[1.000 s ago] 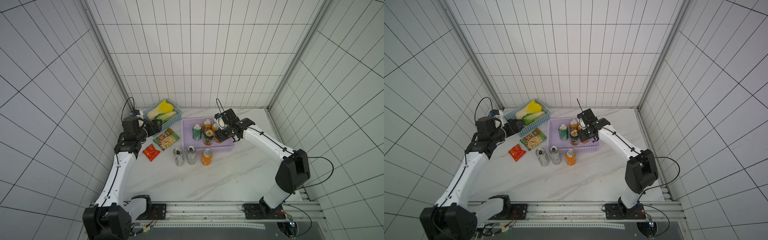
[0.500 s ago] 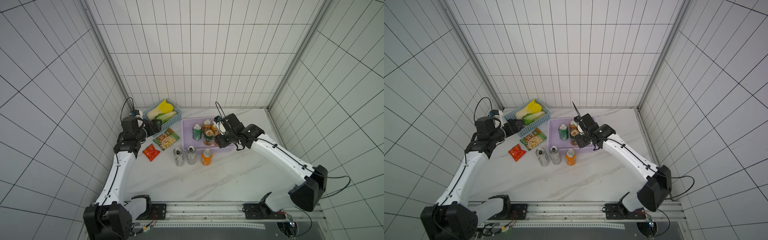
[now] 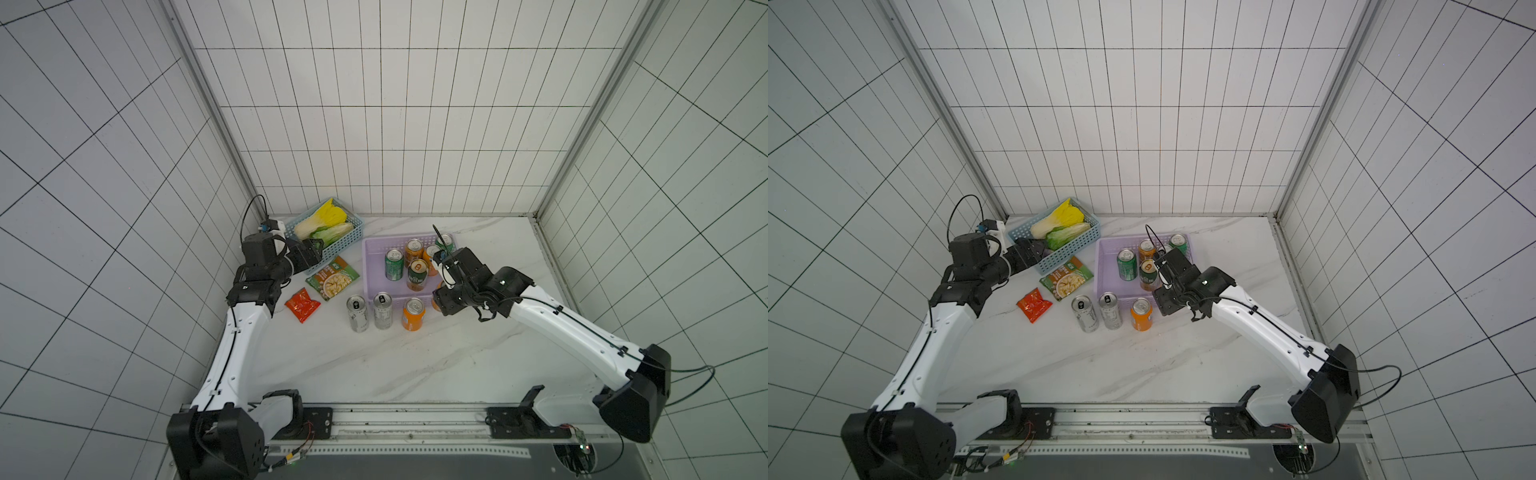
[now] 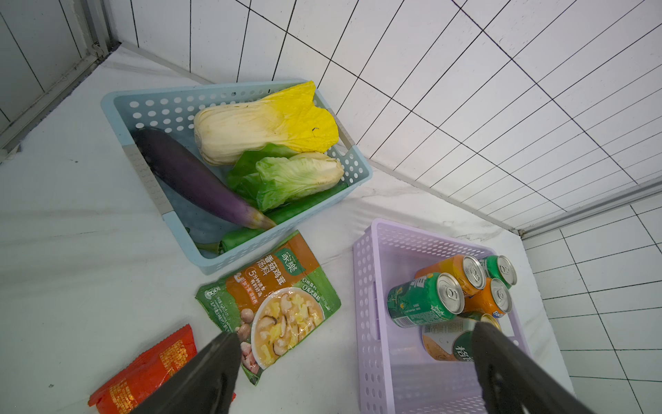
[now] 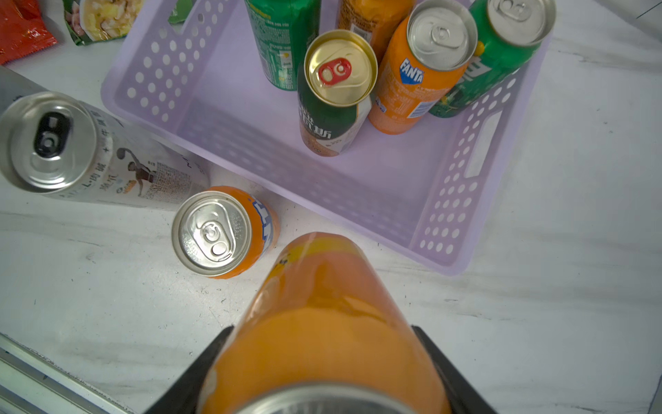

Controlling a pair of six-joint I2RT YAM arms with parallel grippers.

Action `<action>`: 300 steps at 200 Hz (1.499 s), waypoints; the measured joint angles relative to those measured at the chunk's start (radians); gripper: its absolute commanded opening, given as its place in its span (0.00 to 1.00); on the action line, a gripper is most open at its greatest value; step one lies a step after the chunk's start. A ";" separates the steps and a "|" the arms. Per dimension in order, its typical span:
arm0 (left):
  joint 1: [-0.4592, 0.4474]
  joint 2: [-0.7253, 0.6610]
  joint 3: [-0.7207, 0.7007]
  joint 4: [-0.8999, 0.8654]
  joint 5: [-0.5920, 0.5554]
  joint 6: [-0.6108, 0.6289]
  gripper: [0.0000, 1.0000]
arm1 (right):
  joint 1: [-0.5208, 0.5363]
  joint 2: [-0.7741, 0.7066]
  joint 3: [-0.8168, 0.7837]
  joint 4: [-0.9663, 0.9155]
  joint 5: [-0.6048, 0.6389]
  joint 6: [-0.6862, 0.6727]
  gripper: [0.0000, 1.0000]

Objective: Take out the drinks from the basket
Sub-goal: Place the drink at the center of the board.

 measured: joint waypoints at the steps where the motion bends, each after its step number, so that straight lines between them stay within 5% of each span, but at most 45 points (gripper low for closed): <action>1: 0.000 0.000 0.000 0.000 0.000 0.000 0.98 | 0.000 0.000 -0.004 0.000 0.000 0.001 0.67; 300: 0.007 0.002 0.000 0.000 0.000 0.000 0.98 | 0.002 0.110 -0.245 0.259 0.011 0.093 0.69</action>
